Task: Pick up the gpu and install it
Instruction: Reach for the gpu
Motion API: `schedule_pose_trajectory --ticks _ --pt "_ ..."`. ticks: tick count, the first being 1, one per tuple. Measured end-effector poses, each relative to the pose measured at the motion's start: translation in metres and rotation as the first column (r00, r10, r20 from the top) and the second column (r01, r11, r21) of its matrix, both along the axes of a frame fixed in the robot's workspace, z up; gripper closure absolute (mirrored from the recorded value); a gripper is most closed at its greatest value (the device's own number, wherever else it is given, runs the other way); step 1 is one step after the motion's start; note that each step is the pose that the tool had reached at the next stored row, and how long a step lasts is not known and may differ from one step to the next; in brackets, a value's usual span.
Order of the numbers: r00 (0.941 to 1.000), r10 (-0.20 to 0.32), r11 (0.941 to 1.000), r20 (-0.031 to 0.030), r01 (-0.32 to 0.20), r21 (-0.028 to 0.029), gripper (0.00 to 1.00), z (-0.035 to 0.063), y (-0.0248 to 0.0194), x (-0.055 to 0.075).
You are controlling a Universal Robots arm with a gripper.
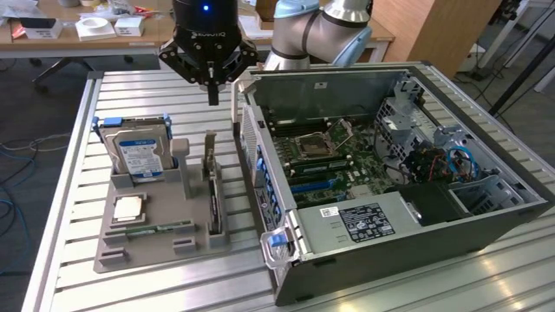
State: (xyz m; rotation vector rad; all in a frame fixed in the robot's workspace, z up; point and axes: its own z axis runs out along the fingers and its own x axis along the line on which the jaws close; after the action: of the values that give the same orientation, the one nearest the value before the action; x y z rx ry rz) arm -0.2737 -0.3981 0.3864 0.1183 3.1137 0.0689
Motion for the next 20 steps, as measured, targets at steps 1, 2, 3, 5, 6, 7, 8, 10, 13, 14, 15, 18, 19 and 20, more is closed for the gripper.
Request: schedule_pose_trajectory --ticks 1,2,3,5,6,7,8,10,13,14,15,18,19,20 --pt "1.0 0.0 1.0 0.0 0.0 -0.0001 0.9 0.0 0.0 0.0" --pt "1.0 0.0 1.0 0.0 0.0 0.0 0.9 0.0 0.0 0.0" --pt "1.0 0.0 1.0 -0.0001 0.0 -0.0001 0.9 0.0001 0.0 0.0" --pt "1.0 0.0 1.0 -0.0001 0.0 -0.0001 0.9 0.0 0.0 -0.002" --pt "1.0 0.0 1.0 0.0 0.0 -0.0001 0.9 0.0 0.0 -0.003" --pt "1.0 0.0 1.0 -0.0001 0.0 -0.0001 0.9 0.0 0.0 -0.004" --pt "1.0 0.0 1.0 0.0 0.0 -0.0001 0.9 0.0 0.0 -0.004" --pt "1.0 0.0 1.0 0.0 0.0 -0.0001 0.9 0.0 0.0 -0.004" --pt "1.0 0.0 1.0 0.0 0.0 0.0 0.9 0.0 -0.0004 -0.004" --pt "1.0 0.0 1.0 -0.0001 0.0 0.0 0.9 0.0 -0.0013 -0.004" --pt "1.0 0.0 1.0 -0.0001 0.0 0.0 0.9 0.0 -0.0028 -0.004" --pt "1.0 0.0 1.0 -0.0001 0.0 -0.0001 0.9 0.0 -0.0084 -0.004" --pt "1.0 0.0 1.0 -0.0001 0.0 -0.0001 0.9 0.0 -0.0102 -0.004" --pt "1.0 0.0 1.0 -0.0001 0.0 -0.0001 0.9 0.0 -0.0121 -0.004"
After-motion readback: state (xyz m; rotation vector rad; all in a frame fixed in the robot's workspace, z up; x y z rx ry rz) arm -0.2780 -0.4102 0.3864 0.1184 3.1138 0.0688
